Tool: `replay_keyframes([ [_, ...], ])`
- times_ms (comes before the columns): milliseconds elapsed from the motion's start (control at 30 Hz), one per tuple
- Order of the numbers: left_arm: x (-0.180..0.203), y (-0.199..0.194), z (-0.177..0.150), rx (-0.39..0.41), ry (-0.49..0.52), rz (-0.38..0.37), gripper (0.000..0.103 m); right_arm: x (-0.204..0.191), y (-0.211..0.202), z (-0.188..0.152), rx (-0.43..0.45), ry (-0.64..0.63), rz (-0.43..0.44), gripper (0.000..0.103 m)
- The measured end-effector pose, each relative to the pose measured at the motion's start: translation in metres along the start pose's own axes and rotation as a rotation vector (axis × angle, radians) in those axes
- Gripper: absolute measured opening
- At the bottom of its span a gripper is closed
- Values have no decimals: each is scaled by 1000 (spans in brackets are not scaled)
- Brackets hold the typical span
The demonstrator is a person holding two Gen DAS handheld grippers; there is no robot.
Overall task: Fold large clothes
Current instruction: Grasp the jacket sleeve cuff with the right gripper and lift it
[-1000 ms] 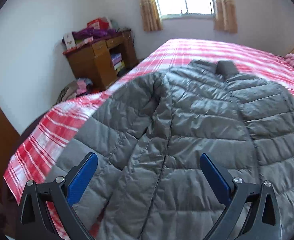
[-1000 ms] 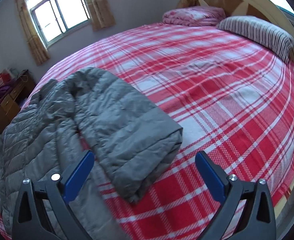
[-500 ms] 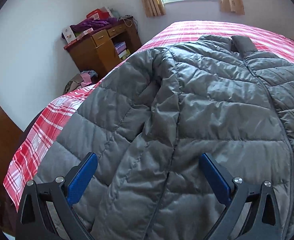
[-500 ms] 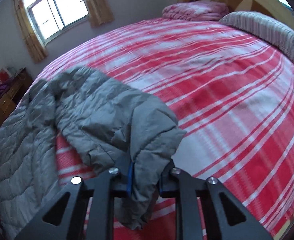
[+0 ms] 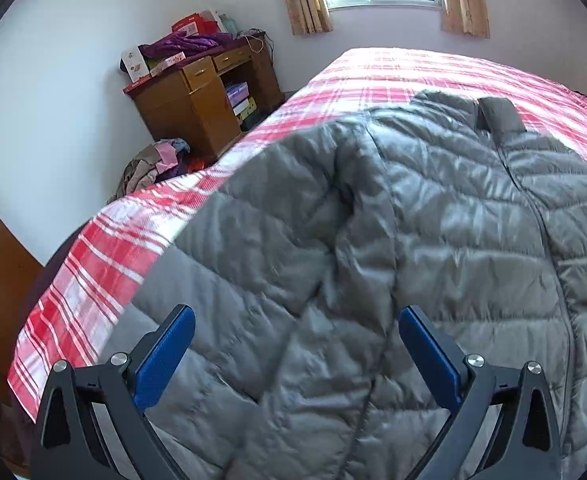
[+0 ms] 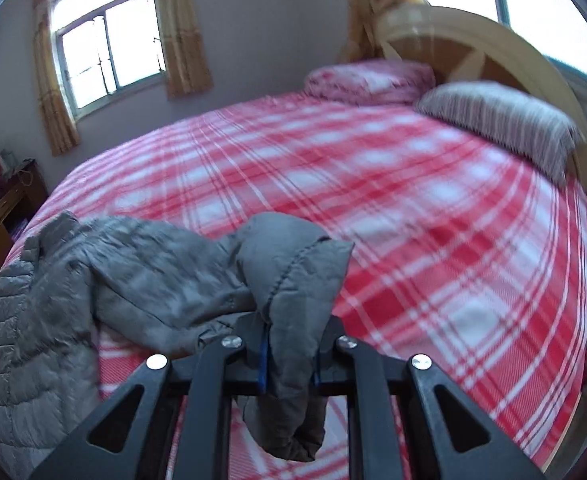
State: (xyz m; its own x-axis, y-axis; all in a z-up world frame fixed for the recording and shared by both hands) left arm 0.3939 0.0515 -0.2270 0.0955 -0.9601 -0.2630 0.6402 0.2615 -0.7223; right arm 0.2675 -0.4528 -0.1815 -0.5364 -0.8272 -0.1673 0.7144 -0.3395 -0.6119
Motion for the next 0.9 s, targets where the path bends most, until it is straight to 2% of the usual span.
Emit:
replay_keyframes([
  [167,-17,6,14,4,-23,41,102,-80,-17,34,83,-134,74,17],
  [367,-27,22,20,-19,-82,27,102,-180,-29,34,141,-304,164,17],
  [533,-21,30,41,11,-77,55,102,-264,-16,8,138,-438,224,17],
  [633,-19,40,49,0,-99,44,102,-307,-3,-15,125,-502,256,17],
  [900,-10,64,43,-44,-93,16,102,-390,29,-85,73,-633,315,17],
])
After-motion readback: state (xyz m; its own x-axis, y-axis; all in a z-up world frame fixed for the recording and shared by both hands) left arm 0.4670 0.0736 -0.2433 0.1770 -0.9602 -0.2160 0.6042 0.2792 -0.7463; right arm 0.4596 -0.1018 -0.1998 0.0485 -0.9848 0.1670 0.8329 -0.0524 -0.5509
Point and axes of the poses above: each gripper's, at about its wrist camera, not at the fingertips, and y roughly the way its jaws point, x to its right, z to its top, the point moved 10 cm from there along y, roughly the way its jaws point, and after that the axes turned 3 degrees about y, right-handed, at the moved point
